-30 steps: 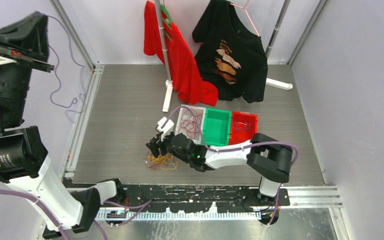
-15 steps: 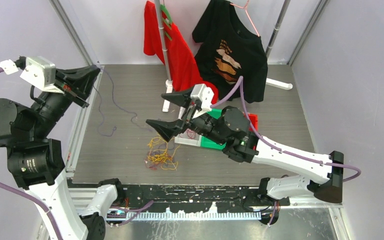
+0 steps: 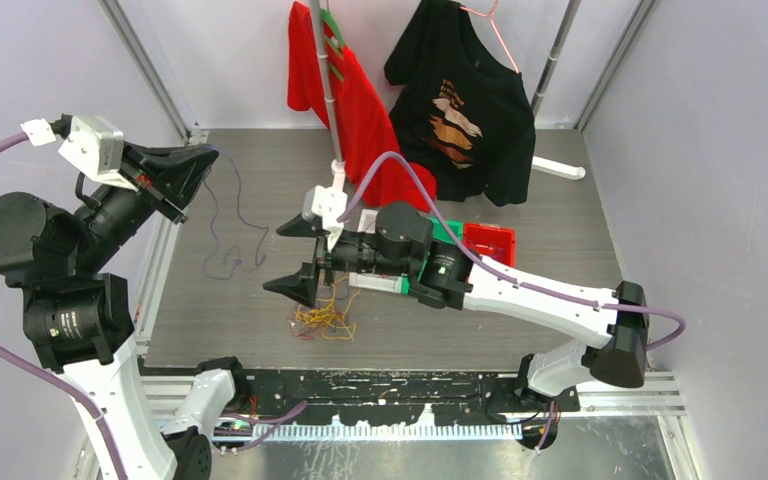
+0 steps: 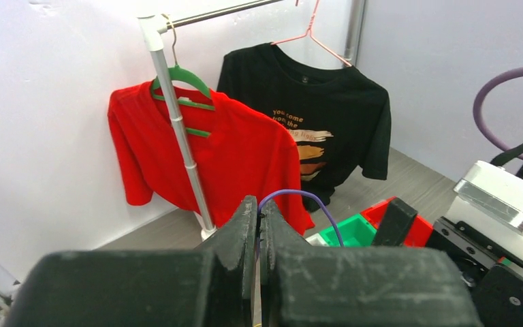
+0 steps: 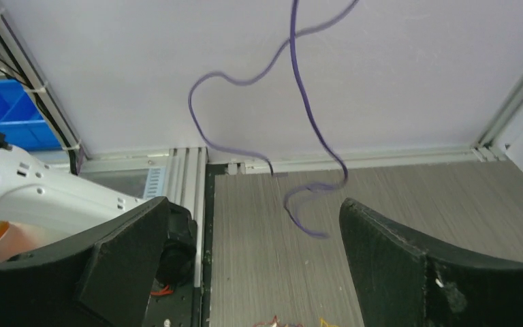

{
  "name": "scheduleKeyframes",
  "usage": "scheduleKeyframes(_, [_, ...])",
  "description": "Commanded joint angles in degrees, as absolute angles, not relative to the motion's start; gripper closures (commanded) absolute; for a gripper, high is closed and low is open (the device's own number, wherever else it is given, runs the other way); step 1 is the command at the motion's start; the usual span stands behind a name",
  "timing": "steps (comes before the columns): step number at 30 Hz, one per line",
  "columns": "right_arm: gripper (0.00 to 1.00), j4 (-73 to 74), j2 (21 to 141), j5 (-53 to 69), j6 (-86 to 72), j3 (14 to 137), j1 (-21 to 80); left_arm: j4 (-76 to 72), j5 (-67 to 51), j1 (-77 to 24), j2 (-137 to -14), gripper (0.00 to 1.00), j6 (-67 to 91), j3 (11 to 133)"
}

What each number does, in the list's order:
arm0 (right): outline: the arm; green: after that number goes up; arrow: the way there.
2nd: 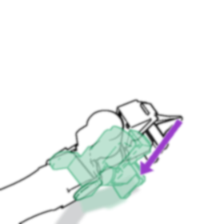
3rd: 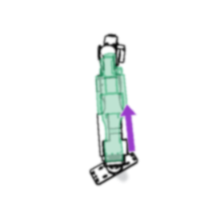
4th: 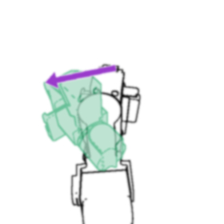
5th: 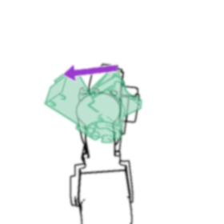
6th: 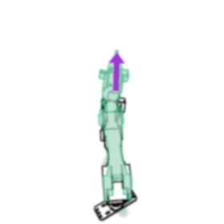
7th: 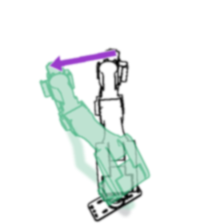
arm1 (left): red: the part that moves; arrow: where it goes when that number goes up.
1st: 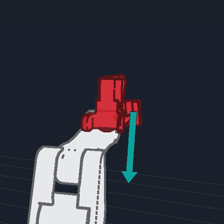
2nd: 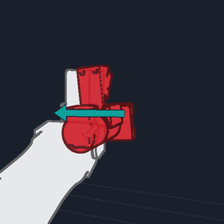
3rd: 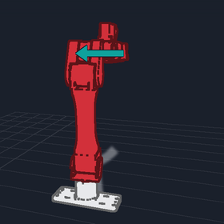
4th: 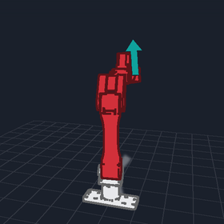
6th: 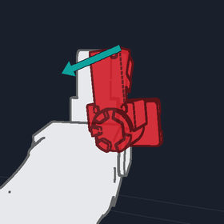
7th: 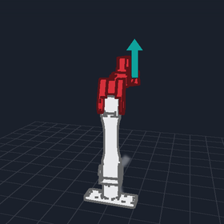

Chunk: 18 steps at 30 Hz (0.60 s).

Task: Untangle the cables
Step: Untie the cable, then place the cable in the bin.

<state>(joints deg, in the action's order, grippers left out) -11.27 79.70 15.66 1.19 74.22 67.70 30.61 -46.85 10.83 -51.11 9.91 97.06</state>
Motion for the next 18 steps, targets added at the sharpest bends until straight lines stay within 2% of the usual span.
scheduleKeyframes(1, [0.01, -10.04, 81.65, 18.33, 2.03, 82.08, 67.74, 28.6, -49.68, 10.72, -50.47, 1.0, 13.93, 97.23])
scheduleKeyframes(6, [0.02, -10.95, 83.29, 14.0, 3.65, 83.25, 67.76, 27.69, -50.97, 10.69, -49.86, 1.0, 17.43, 97.2])
scheduleKeyframes(9, [0.08, -12.42, 84.74, 13.3, 2.34, 84.53, 67.76, 26.82, -51.21, 10.77, -49.6, 1.0, 19.99, 96.11])
scheduleKeyframes(15, [0.28, -13.25, 87.56, 12.91, 0.0, 87.78, 67.79, 24.79, -52.45, 10.72, -49.37, 1.0, 26.58, 94.2])
scheduleKeyframes(18, [0.48, -13.68, 87.27, 12.51, 0.18, 87.58, 67.72, 24.35, -53.34, 10.72, -49.03, 1.0, 28.24, 93.57])
